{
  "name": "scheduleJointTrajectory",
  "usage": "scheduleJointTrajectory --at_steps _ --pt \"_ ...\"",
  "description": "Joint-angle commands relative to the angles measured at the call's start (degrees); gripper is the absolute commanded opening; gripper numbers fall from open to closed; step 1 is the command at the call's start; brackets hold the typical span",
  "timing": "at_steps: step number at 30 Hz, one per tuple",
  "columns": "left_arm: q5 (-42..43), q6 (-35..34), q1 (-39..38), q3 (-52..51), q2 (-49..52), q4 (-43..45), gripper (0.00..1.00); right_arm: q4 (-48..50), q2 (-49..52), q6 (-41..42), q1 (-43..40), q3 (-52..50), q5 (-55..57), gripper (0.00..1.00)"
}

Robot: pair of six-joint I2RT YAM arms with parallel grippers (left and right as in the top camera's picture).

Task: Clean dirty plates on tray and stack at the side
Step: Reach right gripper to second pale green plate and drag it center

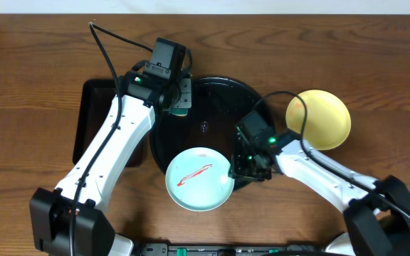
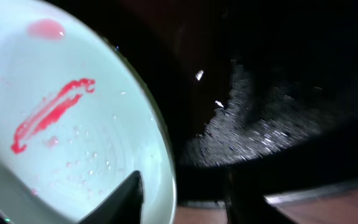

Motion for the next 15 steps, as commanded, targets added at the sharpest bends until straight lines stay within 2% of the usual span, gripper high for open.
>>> scheduleJointTrajectory --at_steps 1,9,15 --pt "-0.7 -0.3 0.3 0.2 0.6 0.2 0.07 1.1 1.5 1.2 1.4 -0.3 0.5 0.28" --pt "-0.7 -0.3 0.3 0.2 0.6 0.0 0.07 1.9 1.5 1.4 1.4 -0.3 0.5 0.01" --pt "-0.7 -0.3 0.3 0.2 0.6 0.0 0.08 1.9 1.1 -0.7 0.1 1.5 3.9 0.01"
